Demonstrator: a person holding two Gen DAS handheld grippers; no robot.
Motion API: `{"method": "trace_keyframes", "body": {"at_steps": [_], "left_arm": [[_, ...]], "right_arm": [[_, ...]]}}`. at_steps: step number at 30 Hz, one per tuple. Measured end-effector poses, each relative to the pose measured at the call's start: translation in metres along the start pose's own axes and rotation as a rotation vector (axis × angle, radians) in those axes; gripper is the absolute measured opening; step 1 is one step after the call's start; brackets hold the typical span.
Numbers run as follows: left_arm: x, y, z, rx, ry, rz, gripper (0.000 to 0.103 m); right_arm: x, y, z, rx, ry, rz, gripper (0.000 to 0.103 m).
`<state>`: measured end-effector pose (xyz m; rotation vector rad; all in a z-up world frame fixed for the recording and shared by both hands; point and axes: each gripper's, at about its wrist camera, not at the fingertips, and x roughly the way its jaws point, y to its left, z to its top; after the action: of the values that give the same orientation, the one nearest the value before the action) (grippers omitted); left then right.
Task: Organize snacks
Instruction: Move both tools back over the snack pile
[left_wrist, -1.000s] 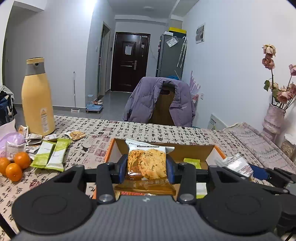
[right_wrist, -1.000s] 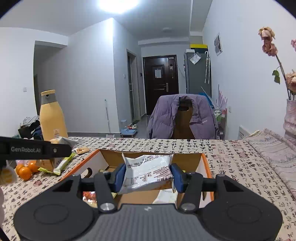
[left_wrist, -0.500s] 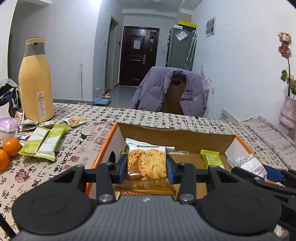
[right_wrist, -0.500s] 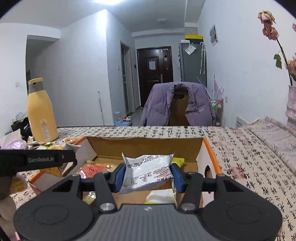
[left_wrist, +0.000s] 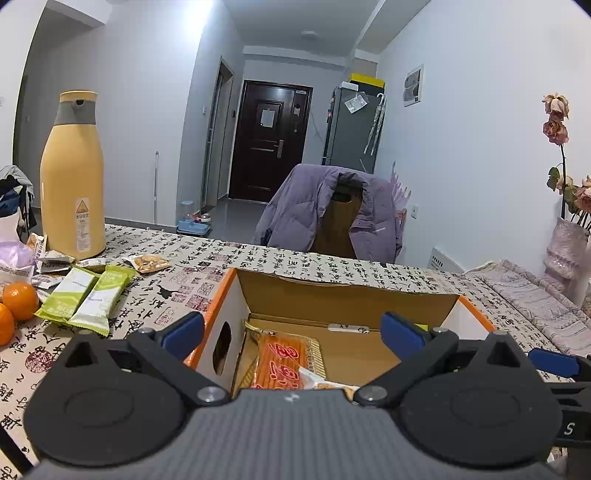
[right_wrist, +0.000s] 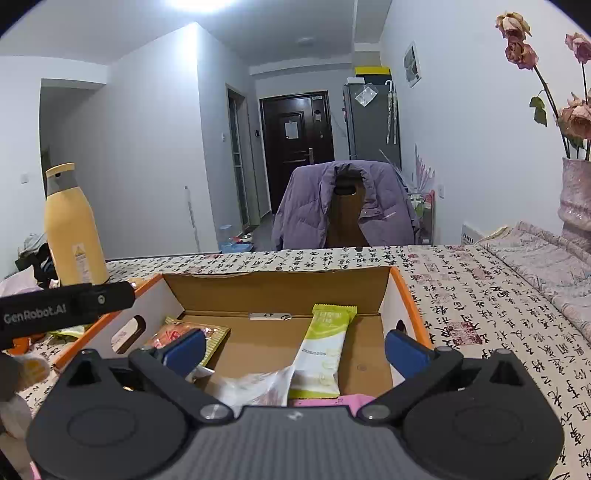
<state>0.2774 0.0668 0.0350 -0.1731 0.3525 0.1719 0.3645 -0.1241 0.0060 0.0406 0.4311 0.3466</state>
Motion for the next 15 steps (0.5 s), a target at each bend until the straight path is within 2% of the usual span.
{"method": "trace_keyframes", "body": {"at_steps": [15], "left_arm": [[-0.015,-0.008,0.015,-0.002,-0.020,-0.004,0.103]], "right_arm": [[-0.011,0.005,0.013,-0.029,-0.026,-0.006,0.103]]}}
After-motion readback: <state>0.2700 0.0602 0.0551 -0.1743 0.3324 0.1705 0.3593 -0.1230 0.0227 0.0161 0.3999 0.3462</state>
